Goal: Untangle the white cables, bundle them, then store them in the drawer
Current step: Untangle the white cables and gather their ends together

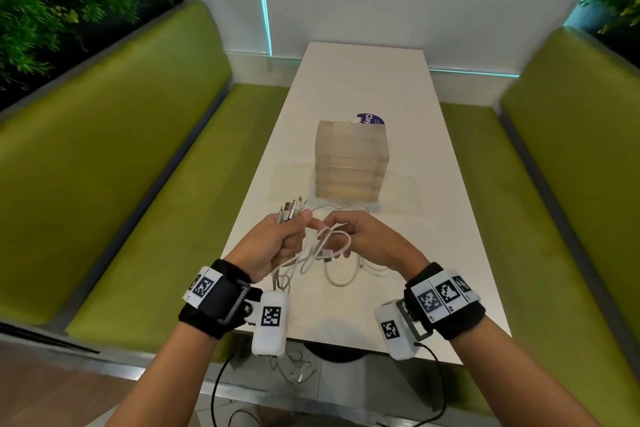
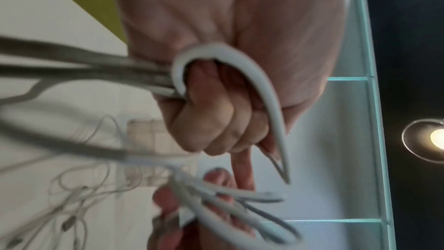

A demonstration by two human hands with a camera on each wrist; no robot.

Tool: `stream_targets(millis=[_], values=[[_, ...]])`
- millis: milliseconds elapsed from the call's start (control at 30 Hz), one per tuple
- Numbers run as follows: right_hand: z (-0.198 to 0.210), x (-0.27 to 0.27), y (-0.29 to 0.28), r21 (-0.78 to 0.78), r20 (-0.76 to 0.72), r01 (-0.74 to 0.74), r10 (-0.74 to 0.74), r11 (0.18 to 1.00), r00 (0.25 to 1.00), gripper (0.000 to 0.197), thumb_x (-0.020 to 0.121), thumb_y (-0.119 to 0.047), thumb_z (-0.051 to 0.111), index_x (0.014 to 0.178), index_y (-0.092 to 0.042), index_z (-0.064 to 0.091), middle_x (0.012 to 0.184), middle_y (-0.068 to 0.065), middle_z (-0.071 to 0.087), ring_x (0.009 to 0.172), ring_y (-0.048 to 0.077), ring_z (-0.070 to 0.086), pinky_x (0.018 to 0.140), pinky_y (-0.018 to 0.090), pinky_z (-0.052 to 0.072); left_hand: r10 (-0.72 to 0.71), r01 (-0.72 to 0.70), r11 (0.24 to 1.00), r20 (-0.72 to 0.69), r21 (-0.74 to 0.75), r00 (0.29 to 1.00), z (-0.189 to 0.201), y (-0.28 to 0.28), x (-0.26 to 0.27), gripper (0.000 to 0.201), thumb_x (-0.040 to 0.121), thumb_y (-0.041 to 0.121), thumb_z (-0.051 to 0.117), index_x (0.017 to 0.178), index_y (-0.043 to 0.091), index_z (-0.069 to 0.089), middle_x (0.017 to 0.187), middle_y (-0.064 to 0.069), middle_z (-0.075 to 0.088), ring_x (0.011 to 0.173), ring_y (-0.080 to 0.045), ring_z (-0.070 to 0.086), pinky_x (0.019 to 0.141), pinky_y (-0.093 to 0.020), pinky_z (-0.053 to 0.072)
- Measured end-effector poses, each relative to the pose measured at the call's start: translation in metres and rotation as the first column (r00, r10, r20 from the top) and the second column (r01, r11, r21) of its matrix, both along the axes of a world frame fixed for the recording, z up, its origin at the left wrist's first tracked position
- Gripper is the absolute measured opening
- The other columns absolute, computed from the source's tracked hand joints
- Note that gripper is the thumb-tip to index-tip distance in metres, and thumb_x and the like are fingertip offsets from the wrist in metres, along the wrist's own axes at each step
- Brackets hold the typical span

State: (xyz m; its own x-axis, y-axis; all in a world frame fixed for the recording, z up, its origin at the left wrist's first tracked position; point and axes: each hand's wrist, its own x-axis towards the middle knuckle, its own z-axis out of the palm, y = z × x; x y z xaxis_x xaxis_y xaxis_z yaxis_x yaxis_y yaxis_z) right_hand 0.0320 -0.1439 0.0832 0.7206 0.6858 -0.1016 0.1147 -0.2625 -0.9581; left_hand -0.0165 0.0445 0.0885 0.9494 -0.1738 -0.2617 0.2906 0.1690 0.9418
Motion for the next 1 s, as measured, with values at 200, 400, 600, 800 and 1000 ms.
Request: stream_targets(millis=[200, 400, 600, 800, 1000], values=[[0.001, -0.006, 0.013, 0.097, -0.018, -0.032, 0.034, 0.995, 0.999, 0.020, 0.088, -0.010, 0.063, 0.100, -0.026, 0.067, 0.080, 0.000, 0.068, 0.071, 0.014, 0.060, 0.069, 0.029, 0.049, 0.030, -0.045, 0.955, -0.058, -0.293, 0.998, -0.004, -0.011, -0.002, 0.033, 0.087, 0.028, 0.051, 0.105, 0.008, 0.072, 0.047, 0.011, 0.013, 0.037, -0.005, 0.009, 0.036, -0.015, 0.010], [-0.004, -0.004, 0.011, 0.051, 0.000, -0.005, 0.005, 0.999, 1.000, 0.011, 0.088, -0.010, 0.061, 0.089, -0.014, 0.071, 0.087, 0.026, 0.068, 0.074, 0.036, 0.061, 0.075, 0.054, 0.047, -0.003, 0.003, 0.991, 0.003, -0.137, 1.000, -0.004, -0.009, -0.001, 0.039, 0.089, 0.033, 0.052, 0.124, 0.019, 0.062, 0.046, 0.012, 0.020, 0.036, -0.002, 0.017, 0.038, -0.021, 0.011], [-0.032, -0.012, -0.014, -0.234, -0.050, -0.182, 0.175, 0.955, 0.983, 0.009, 0.086, -0.005, 0.061, 0.087, -0.010, 0.068, 0.079, 0.004, 0.074, 0.070, 0.017, 0.066, 0.064, 0.029, 0.045, 0.138, -0.134, 0.984, 0.029, -0.115, 0.990, 0.004, 0.012, 0.004, 0.045, 0.090, 0.038, 0.048, 0.122, 0.008, 0.059, 0.049, 0.011, 0.020, 0.038, -0.002, 0.016, 0.035, -0.017, 0.013], [-0.074, -0.044, -0.020, -0.374, -0.224, -0.359, 0.292, 0.855, 0.930, 0.018, 0.080, -0.017, 0.072, 0.094, -0.020, 0.061, 0.076, 0.001, 0.069, 0.068, 0.015, 0.063, 0.066, 0.027, 0.047, 0.180, -0.173, 0.979, 0.062, -0.106, 0.982, 0.008, 0.018, 0.006, 0.048, 0.089, 0.042, 0.049, 0.119, 0.005, 0.060, 0.052, 0.009, 0.018, 0.040, -0.003, 0.014, 0.038, -0.019, 0.012], [-0.101, -0.069, -0.017, -0.466, -0.229, -0.369, 0.293, 0.804, 0.928, 0.062, 0.072, -0.020, 0.079, 0.116, -0.032, 0.036, 0.079, 0.001, 0.068, 0.063, 0.011, 0.059, 0.067, 0.027, 0.048, 0.185, -0.181, 0.982, 0.060, -0.061, 0.981, 0.005, 0.011, 0.005, 0.043, 0.094, 0.039, 0.046, 0.115, 0.005, 0.061, 0.051, 0.010, 0.019, 0.040, -0.003, 0.015, 0.039, -0.020, 0.011]])
